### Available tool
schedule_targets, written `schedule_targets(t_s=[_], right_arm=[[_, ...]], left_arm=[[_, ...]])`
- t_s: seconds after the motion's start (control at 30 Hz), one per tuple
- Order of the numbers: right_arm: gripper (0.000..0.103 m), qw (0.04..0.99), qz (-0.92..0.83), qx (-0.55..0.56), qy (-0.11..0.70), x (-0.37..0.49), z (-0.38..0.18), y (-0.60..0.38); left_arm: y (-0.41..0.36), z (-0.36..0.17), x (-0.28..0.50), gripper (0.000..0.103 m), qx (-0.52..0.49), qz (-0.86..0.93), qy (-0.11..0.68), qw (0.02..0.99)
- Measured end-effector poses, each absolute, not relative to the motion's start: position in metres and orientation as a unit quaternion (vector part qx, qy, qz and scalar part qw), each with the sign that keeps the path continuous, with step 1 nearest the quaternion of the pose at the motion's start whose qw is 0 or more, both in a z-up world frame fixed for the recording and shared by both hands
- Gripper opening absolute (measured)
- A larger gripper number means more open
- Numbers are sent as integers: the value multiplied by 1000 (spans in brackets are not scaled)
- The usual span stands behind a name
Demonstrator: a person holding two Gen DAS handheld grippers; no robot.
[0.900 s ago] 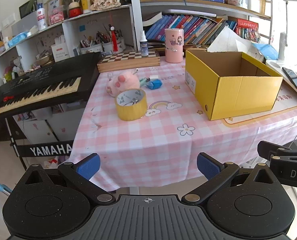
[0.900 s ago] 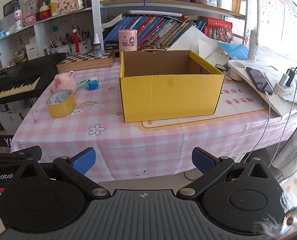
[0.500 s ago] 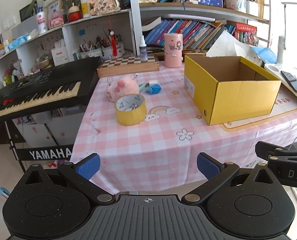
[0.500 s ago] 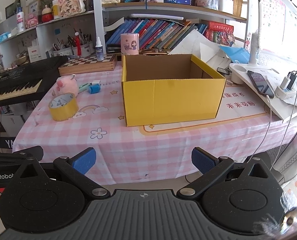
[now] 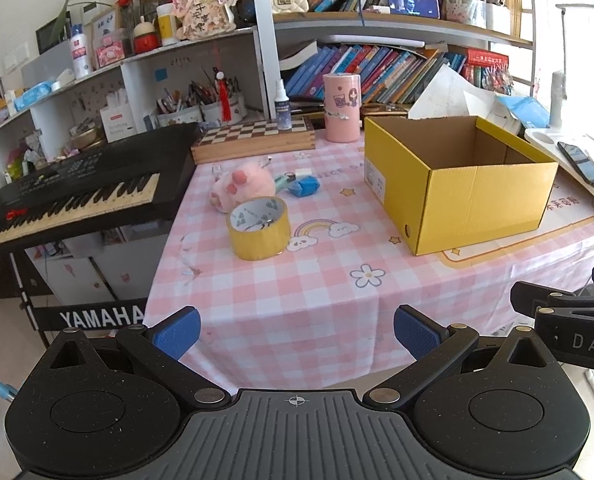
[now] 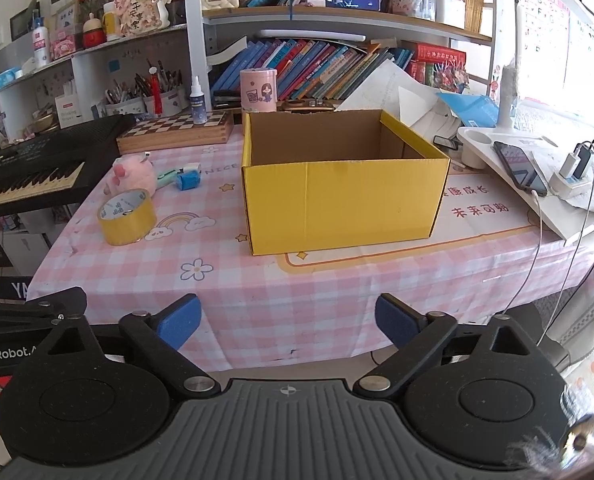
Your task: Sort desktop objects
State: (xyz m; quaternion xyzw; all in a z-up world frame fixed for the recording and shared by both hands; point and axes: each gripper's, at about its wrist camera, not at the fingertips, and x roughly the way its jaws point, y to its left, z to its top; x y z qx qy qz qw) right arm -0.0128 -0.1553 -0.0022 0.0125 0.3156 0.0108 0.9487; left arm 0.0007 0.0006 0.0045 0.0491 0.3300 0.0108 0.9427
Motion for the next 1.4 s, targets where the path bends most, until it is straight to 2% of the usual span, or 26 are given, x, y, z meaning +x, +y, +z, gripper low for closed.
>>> schedule_targets(t_s=[0.67, 1.4], right_arm=[[80, 949, 24, 5, 315, -13, -2, -148], [80, 948, 32, 9, 317, -10, -1, -144]], left_arm=[[10, 3, 2, 103, 34, 15, 335, 941], [15, 1, 6, 103, 28, 16, 332, 943]])
